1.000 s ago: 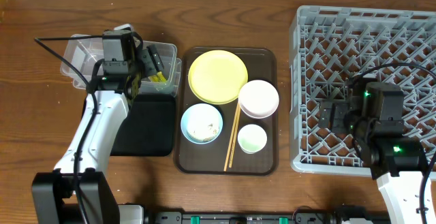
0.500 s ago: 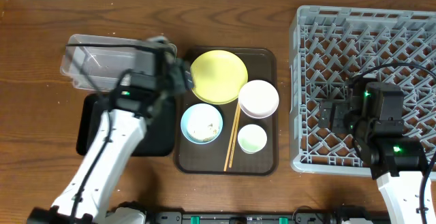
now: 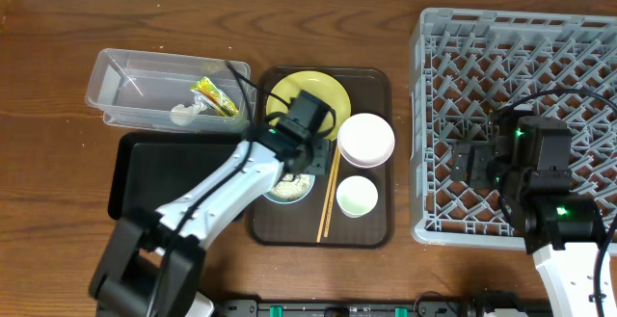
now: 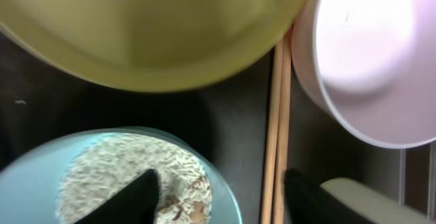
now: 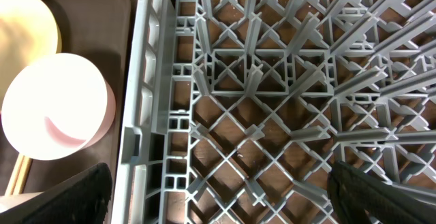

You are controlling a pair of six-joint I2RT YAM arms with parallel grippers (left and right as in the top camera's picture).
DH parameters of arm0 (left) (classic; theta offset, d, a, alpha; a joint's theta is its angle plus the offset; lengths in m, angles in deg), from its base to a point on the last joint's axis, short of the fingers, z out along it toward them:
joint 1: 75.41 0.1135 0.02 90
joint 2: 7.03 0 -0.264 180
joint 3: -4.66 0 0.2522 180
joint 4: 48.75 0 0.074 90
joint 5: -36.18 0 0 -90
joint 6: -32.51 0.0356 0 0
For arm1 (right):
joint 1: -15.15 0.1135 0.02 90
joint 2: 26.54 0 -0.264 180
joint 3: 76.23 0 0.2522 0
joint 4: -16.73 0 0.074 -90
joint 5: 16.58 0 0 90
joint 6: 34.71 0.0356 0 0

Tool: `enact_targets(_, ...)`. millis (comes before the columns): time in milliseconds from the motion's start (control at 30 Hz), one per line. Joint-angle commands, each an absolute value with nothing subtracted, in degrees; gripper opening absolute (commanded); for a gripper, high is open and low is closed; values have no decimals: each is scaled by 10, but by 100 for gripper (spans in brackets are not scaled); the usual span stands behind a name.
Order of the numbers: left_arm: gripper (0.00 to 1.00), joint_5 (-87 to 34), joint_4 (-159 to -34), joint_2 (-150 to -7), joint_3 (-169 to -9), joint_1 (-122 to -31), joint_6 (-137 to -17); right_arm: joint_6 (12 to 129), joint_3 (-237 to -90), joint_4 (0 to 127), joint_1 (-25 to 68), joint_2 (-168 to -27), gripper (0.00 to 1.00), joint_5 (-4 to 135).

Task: Sort waste into correct bins and load items into the dishwasher rack
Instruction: 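Grasp the rim of the light-blue rice bowl with the left gripper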

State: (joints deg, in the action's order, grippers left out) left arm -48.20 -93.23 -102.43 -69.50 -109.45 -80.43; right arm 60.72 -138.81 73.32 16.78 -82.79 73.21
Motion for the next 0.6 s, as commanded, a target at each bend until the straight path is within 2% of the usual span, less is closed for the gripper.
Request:
enact_targets(0,52,-485,-936,-1046,-692,-1106,-806,610,-1400,734,173,-827,99,731)
enact_targets(100,47,-485,-938,-1062,-692,-1114,-808,610,-1400,734,173,-827,99,731)
enact_targets(233,32,-485,-938,-1067,-692,-1119,-808,610,-1400,734,173,-827,99,731)
enact_targets(567,31,-485,-960,-1070,-692,-1119,-826,610,-1400,736,173,-827,99,731)
